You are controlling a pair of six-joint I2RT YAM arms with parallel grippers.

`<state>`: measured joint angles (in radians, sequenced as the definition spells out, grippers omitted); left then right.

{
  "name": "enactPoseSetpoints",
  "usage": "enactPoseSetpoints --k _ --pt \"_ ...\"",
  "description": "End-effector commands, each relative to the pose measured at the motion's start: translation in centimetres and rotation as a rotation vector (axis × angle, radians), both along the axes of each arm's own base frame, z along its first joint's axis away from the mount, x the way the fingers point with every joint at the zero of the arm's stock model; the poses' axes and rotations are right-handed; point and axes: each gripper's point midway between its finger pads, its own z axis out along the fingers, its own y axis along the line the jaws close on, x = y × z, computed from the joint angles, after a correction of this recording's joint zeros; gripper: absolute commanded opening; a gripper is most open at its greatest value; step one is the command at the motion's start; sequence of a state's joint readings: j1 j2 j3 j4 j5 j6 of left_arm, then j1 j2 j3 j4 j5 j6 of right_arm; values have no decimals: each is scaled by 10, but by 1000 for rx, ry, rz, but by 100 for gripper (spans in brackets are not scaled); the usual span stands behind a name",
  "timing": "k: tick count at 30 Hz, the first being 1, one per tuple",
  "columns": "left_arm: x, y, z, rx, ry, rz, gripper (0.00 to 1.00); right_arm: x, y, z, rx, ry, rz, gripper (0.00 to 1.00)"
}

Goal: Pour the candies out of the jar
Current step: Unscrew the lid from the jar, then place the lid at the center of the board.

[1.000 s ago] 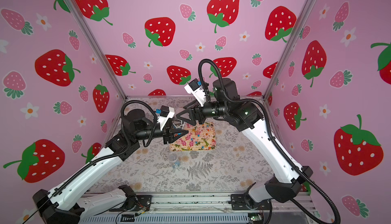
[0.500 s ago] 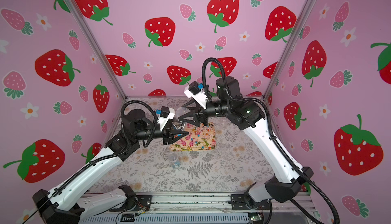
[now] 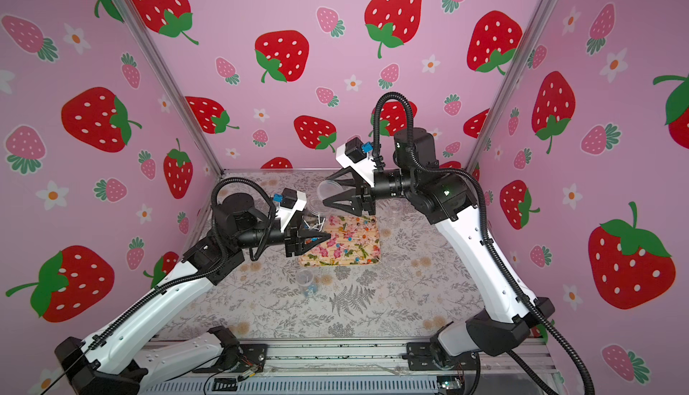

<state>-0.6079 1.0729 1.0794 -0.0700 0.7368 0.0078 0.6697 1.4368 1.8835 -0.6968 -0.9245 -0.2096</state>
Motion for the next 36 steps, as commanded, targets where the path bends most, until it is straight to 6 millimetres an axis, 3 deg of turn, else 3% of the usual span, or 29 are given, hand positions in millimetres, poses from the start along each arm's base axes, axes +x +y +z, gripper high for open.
enactPoseSetpoints --k 1,5,11,17,31,36 --pt "-5 5 25 -41 -79 7 40 4 -14 -4 -19 -48 -100 58" --pt "-6 8 25 -43 -83 22 40 20 -28 -31 -78 -45 -256 58" --pt "-7 10 24 -43 -80 26 40 45 -53 -102 -192 3 -494 58" --pt "-7 10 25 -46 -78 29 40 53 -75 -174 -236 91 -655 56" --pt "-6 9 24 -46 -66 29 40 43 -118 -341 -377 269 -963 59" --pt "-7 10 23 -39 -62 30 40 38 -136 -392 -427 315 -1061 59"
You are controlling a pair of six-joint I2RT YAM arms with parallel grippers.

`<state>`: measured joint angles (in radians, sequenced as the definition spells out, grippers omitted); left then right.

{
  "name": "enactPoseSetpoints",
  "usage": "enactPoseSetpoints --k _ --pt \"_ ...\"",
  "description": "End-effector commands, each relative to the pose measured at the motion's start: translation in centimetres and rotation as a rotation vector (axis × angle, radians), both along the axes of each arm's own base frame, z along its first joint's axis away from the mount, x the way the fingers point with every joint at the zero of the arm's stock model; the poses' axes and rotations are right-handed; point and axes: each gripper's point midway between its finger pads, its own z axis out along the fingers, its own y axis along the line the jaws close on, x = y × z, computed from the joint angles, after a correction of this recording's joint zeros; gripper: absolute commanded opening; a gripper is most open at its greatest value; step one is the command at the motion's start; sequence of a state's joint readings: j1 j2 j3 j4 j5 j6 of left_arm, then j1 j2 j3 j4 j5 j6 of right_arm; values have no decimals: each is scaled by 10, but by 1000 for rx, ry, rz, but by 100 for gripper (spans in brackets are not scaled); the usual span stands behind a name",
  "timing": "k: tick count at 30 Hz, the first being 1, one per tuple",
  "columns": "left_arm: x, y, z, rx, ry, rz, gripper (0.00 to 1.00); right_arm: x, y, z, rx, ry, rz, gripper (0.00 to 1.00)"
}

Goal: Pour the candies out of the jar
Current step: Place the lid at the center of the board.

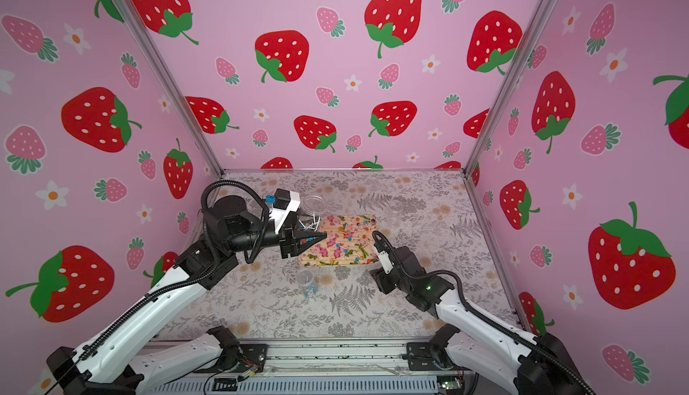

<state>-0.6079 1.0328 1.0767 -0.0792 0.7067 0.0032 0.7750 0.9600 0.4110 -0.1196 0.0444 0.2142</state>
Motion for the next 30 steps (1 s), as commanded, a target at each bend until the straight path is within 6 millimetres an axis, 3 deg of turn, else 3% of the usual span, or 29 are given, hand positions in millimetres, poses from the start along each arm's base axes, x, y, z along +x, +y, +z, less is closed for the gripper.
enactPoseSetpoints --k 1,5,14,25,30 --pt "-3 3 13 -23 -41 1 40 16 -13 -7 23 -53 -157 60" --pt "0 1 11 -23 -31 2 40 22 -23 -22 -10 -76 -231 62" --pt "3 -2 6 -16 -18 -3 40 19 -21 -55 -86 -8 -246 67" --pt "8 -5 -2 -2 -4 1 40 21 -18 -24 -20 -51 -249 75" --pt "11 -5 -5 6 -1 7 40 25 -11 0 30 -73 -246 79"
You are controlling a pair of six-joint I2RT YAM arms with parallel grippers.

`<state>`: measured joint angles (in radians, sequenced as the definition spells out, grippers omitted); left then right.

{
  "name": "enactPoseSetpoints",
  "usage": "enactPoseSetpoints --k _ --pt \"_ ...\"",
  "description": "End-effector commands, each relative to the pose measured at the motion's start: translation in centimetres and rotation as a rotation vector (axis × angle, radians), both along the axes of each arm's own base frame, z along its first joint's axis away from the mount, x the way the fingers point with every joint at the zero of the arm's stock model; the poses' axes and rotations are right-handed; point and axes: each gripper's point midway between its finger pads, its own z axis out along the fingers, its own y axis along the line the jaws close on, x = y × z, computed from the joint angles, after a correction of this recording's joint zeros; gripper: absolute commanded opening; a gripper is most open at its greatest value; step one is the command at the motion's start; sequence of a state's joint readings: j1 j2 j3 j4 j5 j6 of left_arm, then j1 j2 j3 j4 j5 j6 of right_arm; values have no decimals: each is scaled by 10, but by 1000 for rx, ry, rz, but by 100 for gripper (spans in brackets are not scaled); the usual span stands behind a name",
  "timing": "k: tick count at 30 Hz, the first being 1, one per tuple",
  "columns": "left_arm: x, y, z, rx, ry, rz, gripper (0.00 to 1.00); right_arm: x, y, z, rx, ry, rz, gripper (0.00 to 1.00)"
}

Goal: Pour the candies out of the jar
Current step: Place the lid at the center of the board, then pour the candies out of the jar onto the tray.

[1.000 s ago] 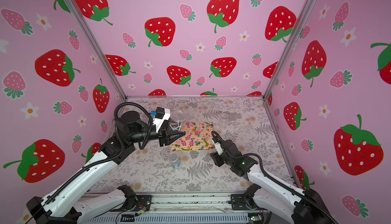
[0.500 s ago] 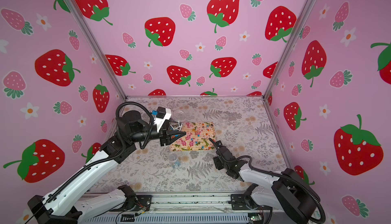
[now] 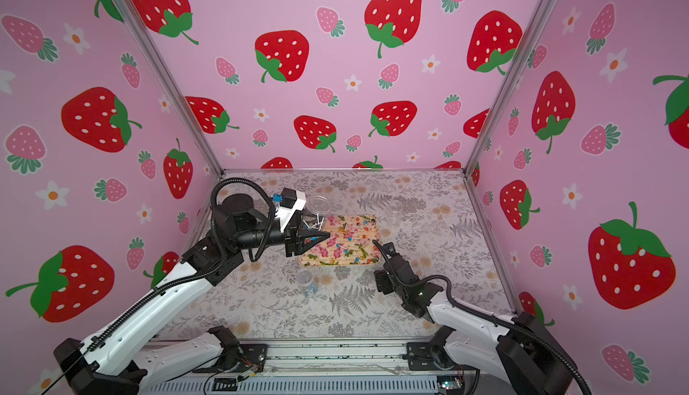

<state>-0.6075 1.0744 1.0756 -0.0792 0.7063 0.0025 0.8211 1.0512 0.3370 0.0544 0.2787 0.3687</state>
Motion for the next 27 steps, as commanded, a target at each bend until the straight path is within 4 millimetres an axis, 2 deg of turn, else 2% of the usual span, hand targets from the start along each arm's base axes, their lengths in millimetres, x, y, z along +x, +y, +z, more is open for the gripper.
enactPoseSetpoints --k 1,7,12,18,23,27 --pt "3 2 7 -13 -33 10 40 6 7 26 49 -22 -16 80" --pt "19 5 -16 22 32 52 40 15 13 83 122 -83 -31 81" --pt "49 12 -58 97 132 129 40 19 15 129 253 -136 -41 81" --pt "73 16 -106 230 229 175 40 17 13 160 313 -165 -34 81" --pt "85 13 -142 317 313 173 40 16 8 176 337 -195 -32 80" --pt "103 21 -173 407 345 253 40 15 2 183 346 -206 -40 81"
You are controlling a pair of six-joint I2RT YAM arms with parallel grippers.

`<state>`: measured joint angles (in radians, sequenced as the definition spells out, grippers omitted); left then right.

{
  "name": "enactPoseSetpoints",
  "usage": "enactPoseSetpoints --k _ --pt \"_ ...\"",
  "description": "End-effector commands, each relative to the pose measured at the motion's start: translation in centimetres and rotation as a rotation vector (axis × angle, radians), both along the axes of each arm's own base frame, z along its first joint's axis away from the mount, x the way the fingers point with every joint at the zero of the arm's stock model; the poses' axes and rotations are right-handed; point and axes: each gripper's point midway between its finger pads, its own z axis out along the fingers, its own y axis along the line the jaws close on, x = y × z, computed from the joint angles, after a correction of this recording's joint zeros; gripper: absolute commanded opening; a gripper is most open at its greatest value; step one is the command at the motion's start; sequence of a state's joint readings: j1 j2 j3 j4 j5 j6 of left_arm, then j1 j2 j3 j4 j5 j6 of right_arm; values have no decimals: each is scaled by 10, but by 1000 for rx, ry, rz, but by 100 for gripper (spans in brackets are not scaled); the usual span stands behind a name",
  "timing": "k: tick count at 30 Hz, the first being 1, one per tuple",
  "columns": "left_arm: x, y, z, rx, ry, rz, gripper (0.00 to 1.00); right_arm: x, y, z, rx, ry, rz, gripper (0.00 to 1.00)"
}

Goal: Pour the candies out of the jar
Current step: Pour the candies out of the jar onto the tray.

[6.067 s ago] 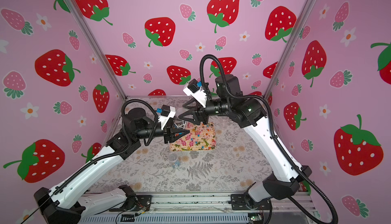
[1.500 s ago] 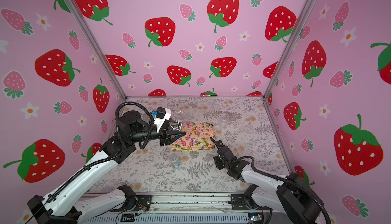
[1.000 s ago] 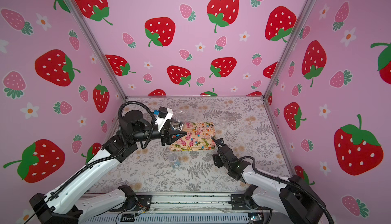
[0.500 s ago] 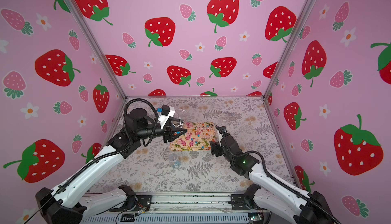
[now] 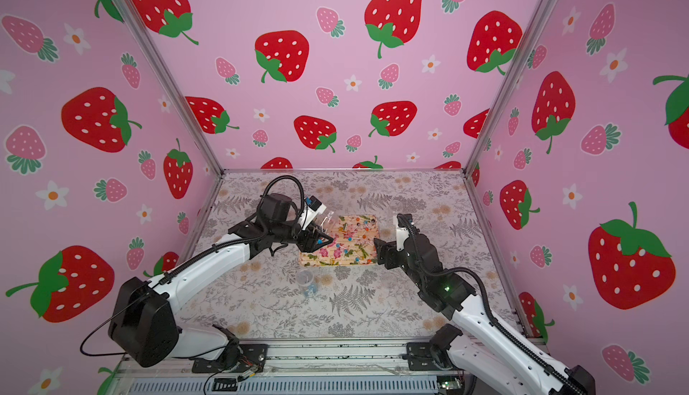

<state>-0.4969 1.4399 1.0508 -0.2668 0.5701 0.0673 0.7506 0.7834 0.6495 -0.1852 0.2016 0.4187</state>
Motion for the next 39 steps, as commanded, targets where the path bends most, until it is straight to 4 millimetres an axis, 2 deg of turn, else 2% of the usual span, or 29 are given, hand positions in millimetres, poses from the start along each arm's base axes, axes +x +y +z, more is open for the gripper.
enactPoseSetpoints --k 1,5,12,23,39 --pt "20 7 1 77 -51 42 39 -3 -4 19 43 -19 -6 81" --pt "29 15 -22 169 -33 74 39 -8 -5 23 69 -22 5 81" --pt "41 26 -49 287 -19 101 40 -17 -10 22 77 -4 14 81" --pt "45 43 -87 475 34 129 43 -25 -10 23 41 -3 59 81" --pt "40 56 -120 682 91 114 45 -35 -6 18 32 11 118 82"
